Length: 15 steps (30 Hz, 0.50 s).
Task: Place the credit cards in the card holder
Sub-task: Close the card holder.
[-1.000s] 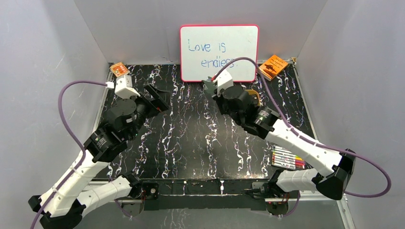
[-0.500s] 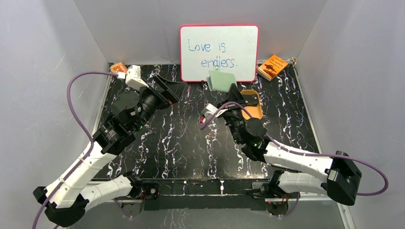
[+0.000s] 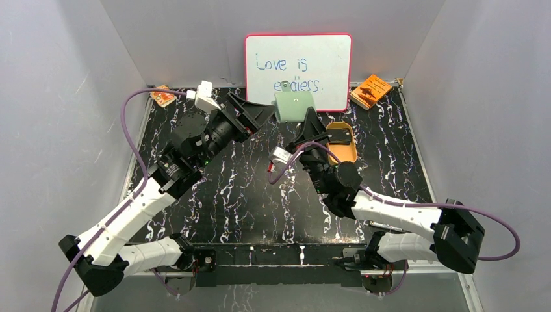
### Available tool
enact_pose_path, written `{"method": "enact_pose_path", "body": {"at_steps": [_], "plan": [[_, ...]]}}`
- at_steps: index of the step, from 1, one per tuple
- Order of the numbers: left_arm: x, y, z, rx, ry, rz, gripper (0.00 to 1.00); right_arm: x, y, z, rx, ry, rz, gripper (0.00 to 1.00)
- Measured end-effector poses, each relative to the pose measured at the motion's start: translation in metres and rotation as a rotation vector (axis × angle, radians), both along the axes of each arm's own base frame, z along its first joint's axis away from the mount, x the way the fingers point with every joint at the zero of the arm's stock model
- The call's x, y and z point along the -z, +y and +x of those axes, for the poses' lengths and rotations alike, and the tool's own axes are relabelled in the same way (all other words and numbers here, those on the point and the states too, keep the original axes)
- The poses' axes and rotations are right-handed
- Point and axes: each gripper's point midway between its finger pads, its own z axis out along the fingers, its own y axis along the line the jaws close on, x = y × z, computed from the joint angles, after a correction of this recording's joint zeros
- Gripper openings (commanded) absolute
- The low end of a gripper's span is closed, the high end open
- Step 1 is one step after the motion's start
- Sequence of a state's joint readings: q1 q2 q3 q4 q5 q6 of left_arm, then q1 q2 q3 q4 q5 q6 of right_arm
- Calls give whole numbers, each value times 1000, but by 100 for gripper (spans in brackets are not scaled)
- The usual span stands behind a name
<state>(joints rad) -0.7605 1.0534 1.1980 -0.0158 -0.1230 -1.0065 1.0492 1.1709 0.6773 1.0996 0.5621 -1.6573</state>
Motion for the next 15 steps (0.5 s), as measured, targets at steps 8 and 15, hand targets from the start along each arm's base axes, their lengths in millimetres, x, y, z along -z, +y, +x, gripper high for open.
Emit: {"method": "enact_pose_path", "body": {"at_steps": [8, 15], "plan": [[-15, -13, 1, 53, -64, -21, 93, -5, 5, 1, -12, -6, 2, 0], [0, -33, 16, 72, -8, 16, 90, -6, 5, 1, -12, -8, 4, 0]]}}
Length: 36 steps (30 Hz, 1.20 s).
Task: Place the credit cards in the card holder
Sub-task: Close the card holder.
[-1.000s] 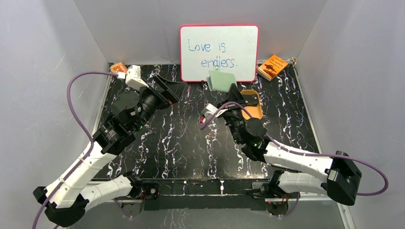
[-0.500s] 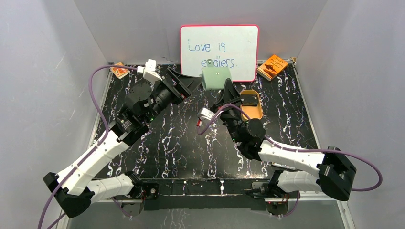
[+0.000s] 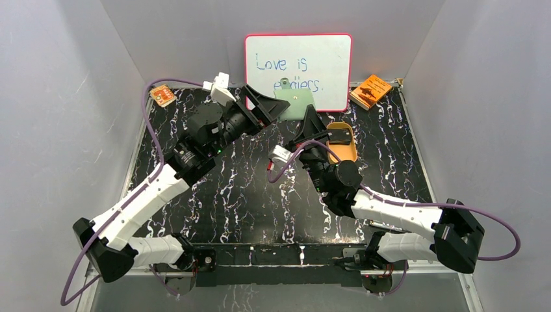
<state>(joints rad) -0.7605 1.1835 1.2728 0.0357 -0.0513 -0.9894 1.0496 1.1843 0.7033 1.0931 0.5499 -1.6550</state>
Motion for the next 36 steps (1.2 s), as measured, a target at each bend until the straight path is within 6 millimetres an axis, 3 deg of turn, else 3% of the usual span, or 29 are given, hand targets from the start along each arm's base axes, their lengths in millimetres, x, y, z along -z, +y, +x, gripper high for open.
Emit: {"method": "enact_pose_path", "body": {"at_steps": [4, 9, 19, 25, 29, 33, 34, 36], "plan": [[8, -8, 4, 12, 37, -11, 83, 0, 0, 0, 0, 2, -2, 0], [9, -15, 5, 26, 76, -56, 62, 0, -1, 0, -1, 7, -7, 0], [8, -21, 9, 25, 154, -114, 48, 2, 0, 0, -3, 16, -18, 0], [5, -21, 9, 26, 160, -132, 27, 4, 0, 1, 0, 20, -24, 0], [2, -22, 8, 32, 152, -142, 3, 7, 2, 2, 2, 26, -33, 0], [0, -22, 8, 35, 138, -142, 0, 7, 3, 2, 0, 29, -35, 0], [0, -22, 8, 35, 137, -141, 0, 7, 3, 3, -1, 34, -37, 16], [0, -21, 9, 31, 133, -134, 0, 8, 6, 4, -11, 51, -33, 58]]}}
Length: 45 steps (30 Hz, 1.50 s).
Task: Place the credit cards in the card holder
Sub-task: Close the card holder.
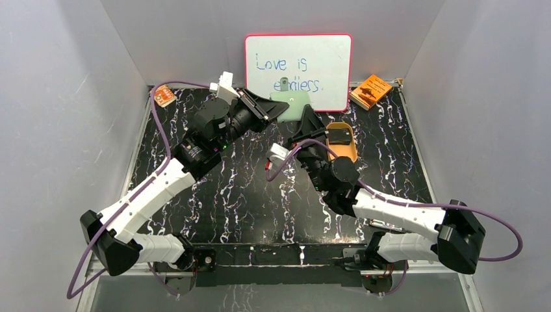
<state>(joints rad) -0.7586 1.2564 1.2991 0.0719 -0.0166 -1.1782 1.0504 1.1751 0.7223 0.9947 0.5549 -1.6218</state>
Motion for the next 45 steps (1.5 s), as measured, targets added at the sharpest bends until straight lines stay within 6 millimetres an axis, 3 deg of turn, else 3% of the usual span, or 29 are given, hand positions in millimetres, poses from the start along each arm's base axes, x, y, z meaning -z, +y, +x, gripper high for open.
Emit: {"method": "enact_pose_path", "body": {"at_steps": [1, 2, 5, 8, 14, 16, 18, 21, 23, 25, 31, 37, 40, 45], "plan": [[1, 1, 1, -4, -1, 6, 0, 1, 2, 1, -9, 18, 5, 88], [2, 3, 1, -9, -3, 15, 0, 3, 4, 2, -17, 41, 9, 97], [12, 13, 6, -45, 2, 73, 0, 6, 15, -1, -72, 132, 6, 99], [18, 37, 11, -110, -6, 145, 0, 5, 27, -8, -166, 266, 42, 99], [14, 115, 5, -325, -101, 364, 0, -22, 56, -15, -365, 591, 323, 99], [14, 134, -5, -356, -136, 445, 0, -25, 68, -1, -417, 728, 431, 99], [17, 147, -13, -363, -154, 516, 0, -21, 68, 26, -447, 862, 542, 99], [34, 155, -23, -324, -152, 623, 0, 3, 34, 74, -420, 1056, 756, 99], [48, 149, -29, -255, -146, 670, 0, 19, 6, 92, -391, 1161, 896, 99], [62, 137, -36, -154, -146, 694, 0, 27, -4, 92, -414, 1240, 994, 99], [93, 87, -63, 189, -153, 662, 0, 43, -3, 41, -500, 1419, 1059, 99], [116, 52, -92, 462, -144, 570, 0, 15, -25, -19, -590, 1375, 1039, 99], [119, 38, -97, 552, -164, 517, 0, 11, -29, -38, -615, 1380, 999, 99], [144, 34, -109, 647, -158, 479, 0, 29, -32, -54, -582, 1447, 926, 95]]}}
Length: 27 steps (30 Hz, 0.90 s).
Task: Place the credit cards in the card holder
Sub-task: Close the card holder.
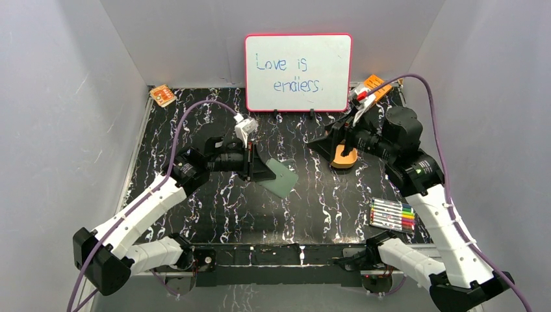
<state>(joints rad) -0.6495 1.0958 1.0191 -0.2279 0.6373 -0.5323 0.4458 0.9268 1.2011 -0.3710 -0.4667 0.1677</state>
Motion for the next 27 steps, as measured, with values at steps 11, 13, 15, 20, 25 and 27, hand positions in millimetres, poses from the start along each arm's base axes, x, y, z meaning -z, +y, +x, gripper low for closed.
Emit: {"method": "enact_pose_path", "body": {"at_steps": [11, 13, 15, 20, 25, 27], "plan": [[-7, -2, -18, 107, -24, -80, 0, 26, 24, -35, -257, 106, -29, 67], [-13, -2, -20, 113, -43, -98, 0, 29, 30, -40, -308, 131, -26, 64], [-19, -2, -22, 116, -58, -113, 0, 32, 34, -44, -344, 152, -23, 62], [-24, -2, -22, 116, -65, -128, 0, 36, 41, -50, -405, 188, -16, 50], [-25, -3, -22, 114, -62, -134, 0, 38, 45, -55, -437, 210, -12, 51], [-25, -3, -22, 112, -55, -135, 0, 38, 46, -56, -443, 214, -11, 57]]}}
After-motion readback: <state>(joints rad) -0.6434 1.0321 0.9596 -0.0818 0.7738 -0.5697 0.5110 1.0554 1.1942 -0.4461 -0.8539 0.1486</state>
